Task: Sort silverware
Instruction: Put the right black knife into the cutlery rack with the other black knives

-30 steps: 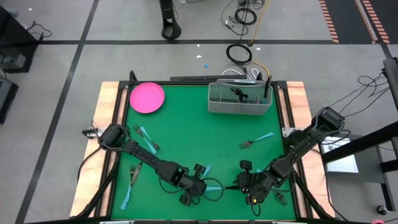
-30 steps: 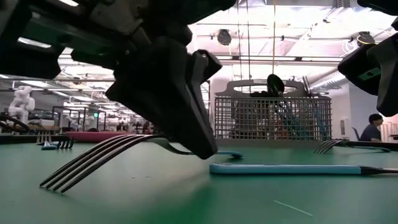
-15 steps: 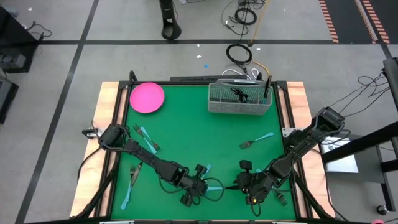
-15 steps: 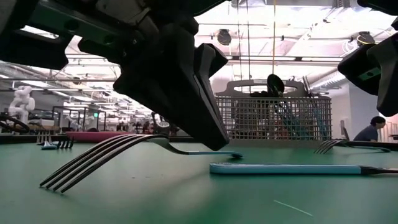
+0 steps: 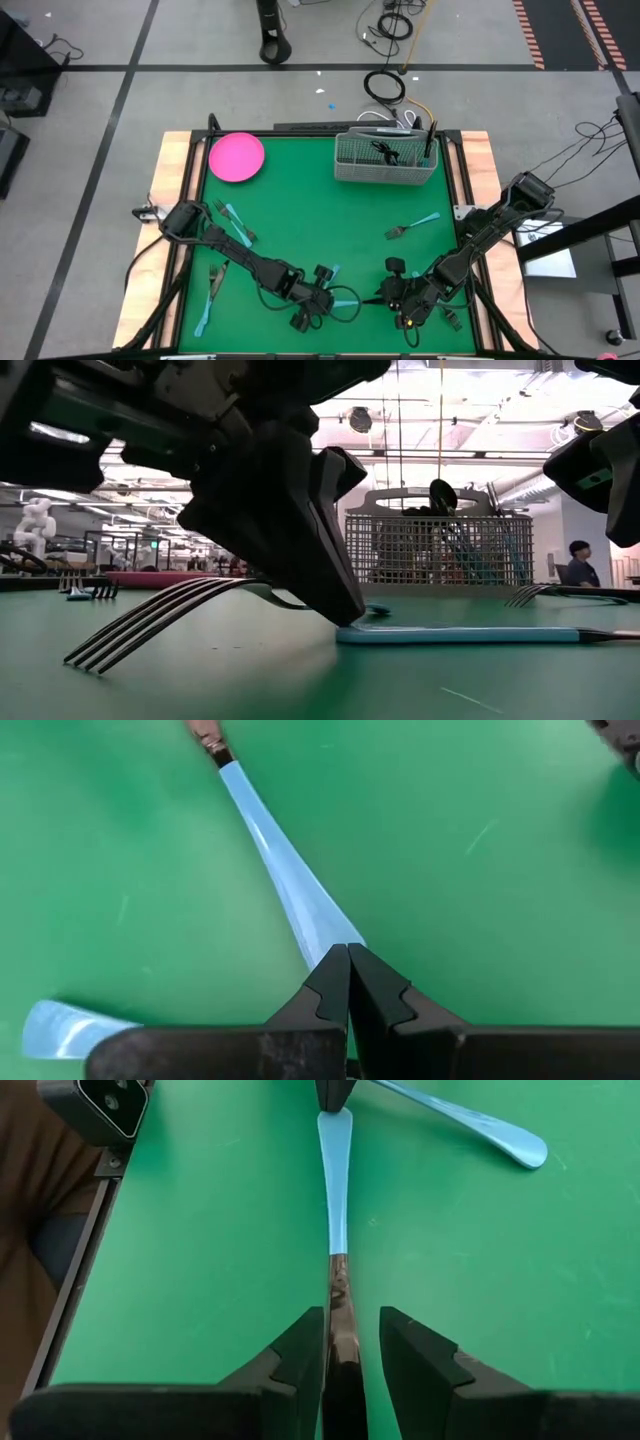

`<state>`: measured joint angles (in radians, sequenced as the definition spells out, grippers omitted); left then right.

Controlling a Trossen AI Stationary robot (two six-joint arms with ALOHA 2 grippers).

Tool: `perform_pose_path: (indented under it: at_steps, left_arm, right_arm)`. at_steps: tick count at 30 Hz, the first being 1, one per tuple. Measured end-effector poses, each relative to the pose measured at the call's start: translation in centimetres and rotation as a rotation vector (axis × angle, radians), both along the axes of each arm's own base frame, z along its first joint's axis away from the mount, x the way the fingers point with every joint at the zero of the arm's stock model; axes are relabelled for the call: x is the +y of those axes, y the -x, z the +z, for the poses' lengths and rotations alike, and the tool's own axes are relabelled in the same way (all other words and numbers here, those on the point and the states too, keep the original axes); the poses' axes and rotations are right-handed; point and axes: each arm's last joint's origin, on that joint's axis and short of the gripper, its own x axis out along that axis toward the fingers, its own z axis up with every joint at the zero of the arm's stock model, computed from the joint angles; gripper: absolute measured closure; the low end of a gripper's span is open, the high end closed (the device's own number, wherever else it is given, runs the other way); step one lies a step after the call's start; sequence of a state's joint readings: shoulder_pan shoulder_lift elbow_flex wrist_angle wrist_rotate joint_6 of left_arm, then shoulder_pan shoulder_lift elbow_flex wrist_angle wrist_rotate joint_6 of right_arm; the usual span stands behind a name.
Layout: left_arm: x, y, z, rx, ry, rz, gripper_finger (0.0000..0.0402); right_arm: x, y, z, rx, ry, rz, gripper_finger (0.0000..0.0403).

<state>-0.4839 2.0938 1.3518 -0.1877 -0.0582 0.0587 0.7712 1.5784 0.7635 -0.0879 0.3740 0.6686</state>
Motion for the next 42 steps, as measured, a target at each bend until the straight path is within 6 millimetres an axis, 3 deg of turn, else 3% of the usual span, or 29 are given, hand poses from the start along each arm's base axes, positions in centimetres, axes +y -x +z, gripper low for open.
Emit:
perform_pose_path:
  at_steps: [19, 23, 33, 42]
  left_arm:
    - [0.4, -0.6, -1.4, 0.073, 0.101, 0.028, 0.0402]
    - [0.4, -0.5, -1.5, 0.074, 0.099, 0.028, 0.0402]
    - [1.0, -0.3, -2.3, 0.093, 0.143, 0.039, 0.0402]
    - [1.0, -0.3, -2.4, 0.095, 0.143, 0.038, 0.0401]
  right_arm:
    - [0.1, 0.0, 0.0, 0.014, -0.039, 0.005, 0.0311]
    - [0.2, 0.0, -0.2, 0.013, -0.009, 0.032, 0.0294]
    - [0.8, -1.3, -2.8, -0.005, 0.067, 0.105, 0.0231]
    - [0.6, -2.1, -2.6, -0.063, 0.041, 0.068, 0.0233]
